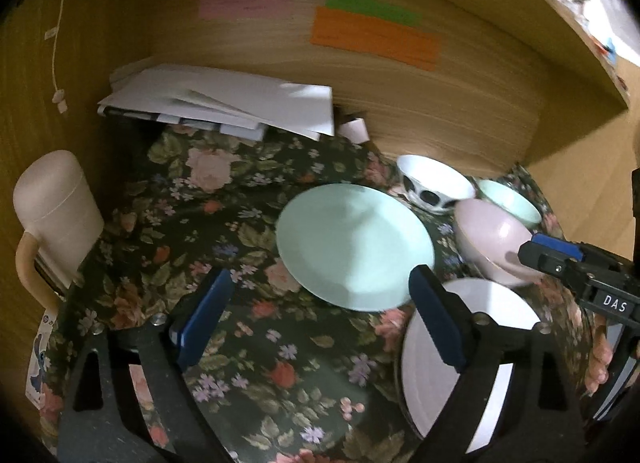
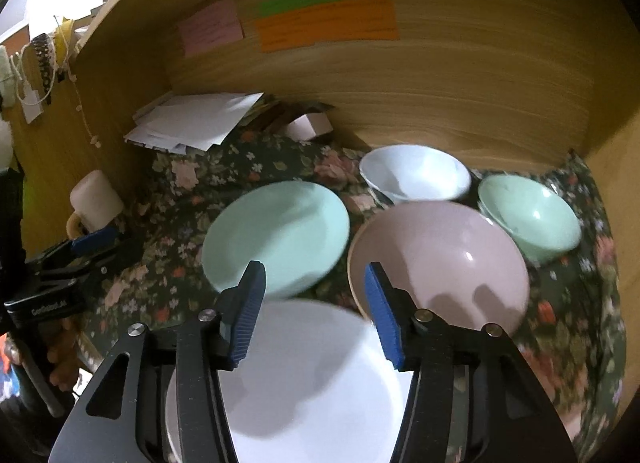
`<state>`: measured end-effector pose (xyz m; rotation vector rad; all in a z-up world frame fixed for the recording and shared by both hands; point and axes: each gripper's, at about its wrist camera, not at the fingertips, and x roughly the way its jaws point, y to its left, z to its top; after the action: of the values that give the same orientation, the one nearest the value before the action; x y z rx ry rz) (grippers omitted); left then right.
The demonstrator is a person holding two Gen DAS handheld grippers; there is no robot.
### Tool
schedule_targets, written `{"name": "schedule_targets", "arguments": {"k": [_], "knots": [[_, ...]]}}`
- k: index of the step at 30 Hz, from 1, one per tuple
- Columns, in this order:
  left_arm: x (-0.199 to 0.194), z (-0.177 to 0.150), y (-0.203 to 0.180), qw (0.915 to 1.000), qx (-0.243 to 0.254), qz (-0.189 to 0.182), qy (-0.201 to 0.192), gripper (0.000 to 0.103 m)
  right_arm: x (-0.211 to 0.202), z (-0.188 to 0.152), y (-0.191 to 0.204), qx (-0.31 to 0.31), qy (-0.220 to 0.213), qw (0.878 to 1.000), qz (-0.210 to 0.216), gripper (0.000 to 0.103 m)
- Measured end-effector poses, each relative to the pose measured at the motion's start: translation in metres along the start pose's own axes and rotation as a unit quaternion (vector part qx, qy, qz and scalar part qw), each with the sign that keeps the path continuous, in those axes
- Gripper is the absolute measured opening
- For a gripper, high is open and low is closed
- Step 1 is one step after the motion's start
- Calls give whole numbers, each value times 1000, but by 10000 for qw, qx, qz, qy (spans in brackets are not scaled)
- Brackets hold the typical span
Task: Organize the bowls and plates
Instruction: 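Grasp the mint green plate rim with the left gripper while the right gripper grips its rim too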
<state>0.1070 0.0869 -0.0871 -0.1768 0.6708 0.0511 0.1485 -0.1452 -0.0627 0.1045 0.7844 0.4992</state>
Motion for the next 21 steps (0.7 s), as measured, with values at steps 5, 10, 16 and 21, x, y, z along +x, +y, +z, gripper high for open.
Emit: {"name": "schedule_targets", "arguments": {"k": [5,10,16,21], "knots": [[19,8,6,9998,0,172,134,92,25,20,-1,-172,153,9997,85,48],[40,13,10,9990,-13,231,374,92,58,36,-10,-183,512,9984,161,48],[66,12,16,9970,-52,238,737,92,92,50,-18,-204,930,9953,184,48],[83,10,20,9950,-78,227,967,92,118,58,-23,-249,1281,9912,204,48]]}}
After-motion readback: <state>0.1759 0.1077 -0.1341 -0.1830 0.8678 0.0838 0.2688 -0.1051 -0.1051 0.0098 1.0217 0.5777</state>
